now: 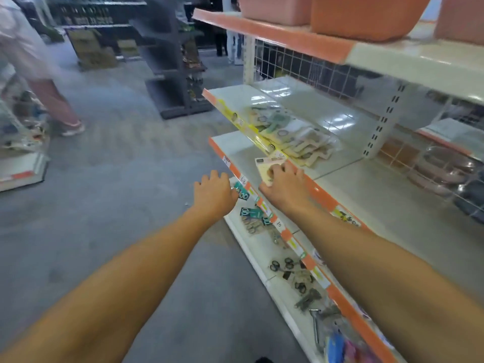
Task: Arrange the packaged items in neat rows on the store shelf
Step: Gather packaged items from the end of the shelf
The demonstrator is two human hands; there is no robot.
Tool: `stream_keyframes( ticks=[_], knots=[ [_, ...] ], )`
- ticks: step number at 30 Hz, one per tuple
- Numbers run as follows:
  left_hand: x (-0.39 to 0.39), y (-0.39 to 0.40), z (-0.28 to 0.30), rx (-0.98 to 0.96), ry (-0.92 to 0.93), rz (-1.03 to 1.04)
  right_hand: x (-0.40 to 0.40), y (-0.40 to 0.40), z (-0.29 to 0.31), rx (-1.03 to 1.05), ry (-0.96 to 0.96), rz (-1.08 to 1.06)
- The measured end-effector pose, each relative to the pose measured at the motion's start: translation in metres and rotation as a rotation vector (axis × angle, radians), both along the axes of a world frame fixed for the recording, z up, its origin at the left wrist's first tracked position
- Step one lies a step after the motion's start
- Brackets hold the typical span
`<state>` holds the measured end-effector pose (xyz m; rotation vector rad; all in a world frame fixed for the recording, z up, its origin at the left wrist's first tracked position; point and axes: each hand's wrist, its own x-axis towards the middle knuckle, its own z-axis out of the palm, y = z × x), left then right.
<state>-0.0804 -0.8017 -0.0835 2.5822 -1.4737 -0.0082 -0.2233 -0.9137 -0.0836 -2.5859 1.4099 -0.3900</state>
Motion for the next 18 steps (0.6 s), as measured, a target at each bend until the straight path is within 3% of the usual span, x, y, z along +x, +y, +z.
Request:
stream_keyframes(
  ticks=[9, 18],
  knots=[
    [0.084, 0.014, -0.001, -0.034, 0.064, 0.137, 0.109, -0.003, 0.003, -0.006, 0.011, 0.126],
    [0.133, -0.044, -0.002, -0.025, 0.075, 0.204, 0.174, -0.059, 0.0, -0.026, -0.015, 0.224]
  ],
)
